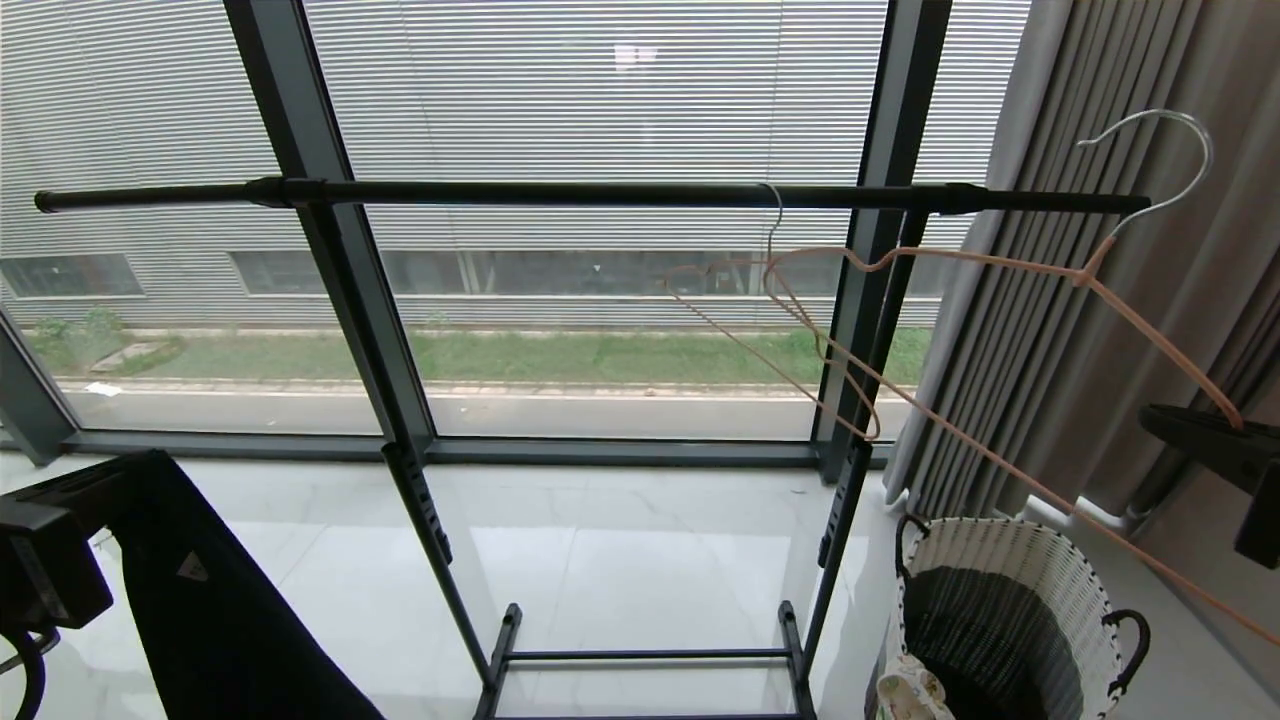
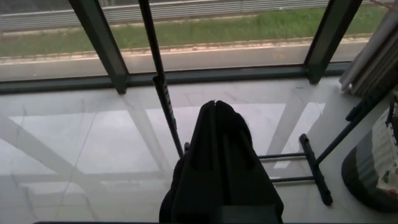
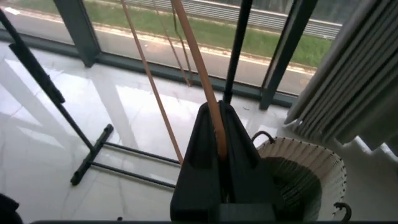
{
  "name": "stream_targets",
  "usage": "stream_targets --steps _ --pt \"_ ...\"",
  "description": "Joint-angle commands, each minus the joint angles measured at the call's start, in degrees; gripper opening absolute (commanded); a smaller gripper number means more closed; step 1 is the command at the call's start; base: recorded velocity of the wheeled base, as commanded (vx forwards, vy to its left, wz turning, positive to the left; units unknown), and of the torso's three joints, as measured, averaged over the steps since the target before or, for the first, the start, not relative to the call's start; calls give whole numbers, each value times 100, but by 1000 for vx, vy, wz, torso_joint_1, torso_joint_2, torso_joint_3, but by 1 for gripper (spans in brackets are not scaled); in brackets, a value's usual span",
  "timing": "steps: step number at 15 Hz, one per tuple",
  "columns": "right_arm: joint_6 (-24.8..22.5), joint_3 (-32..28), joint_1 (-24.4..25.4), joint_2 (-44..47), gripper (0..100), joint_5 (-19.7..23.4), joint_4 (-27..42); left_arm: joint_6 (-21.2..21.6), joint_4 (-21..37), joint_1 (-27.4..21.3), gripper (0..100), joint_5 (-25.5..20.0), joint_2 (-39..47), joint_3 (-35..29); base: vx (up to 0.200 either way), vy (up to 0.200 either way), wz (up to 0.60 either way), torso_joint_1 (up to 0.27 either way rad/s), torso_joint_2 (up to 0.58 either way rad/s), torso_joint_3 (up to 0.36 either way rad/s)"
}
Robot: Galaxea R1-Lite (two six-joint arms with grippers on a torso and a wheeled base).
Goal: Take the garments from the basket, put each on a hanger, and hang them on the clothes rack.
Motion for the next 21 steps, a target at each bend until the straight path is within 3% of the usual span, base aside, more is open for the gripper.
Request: stream_targets --steps 1,4,6,8,11,21 --pt "13 4 1025 63 0 -4 7 -486 -24 -680 0 457 791 -552 0 0 0 0 0 0" --pt "57 118 1930 380 0 -21 -19 -1259 -718 -1568 0 1837 1969 -1159 0 0 0 0 0 0" --pt "127 110 2589 564 0 -21 -54 -1426 -964 -1840 0 2303 2628 -1493 0 0 0 0 0 0" --pt "189 101 2976 881 0 -30 -291 -1584 -1000 -2051 0 2303 2909 -1756 0 0 0 0 0 0" --pt "180 48 3125 1531 0 -48 -1047 -1611 -1000 -2157 0 2294 3024 -1888 0 0 0 0 0 0" --pt "198 -233 2958 1953 0 -65 -1188 -1602 -1000 -2394 0 2180 2690 -1879 0 0 0 0 0 0"
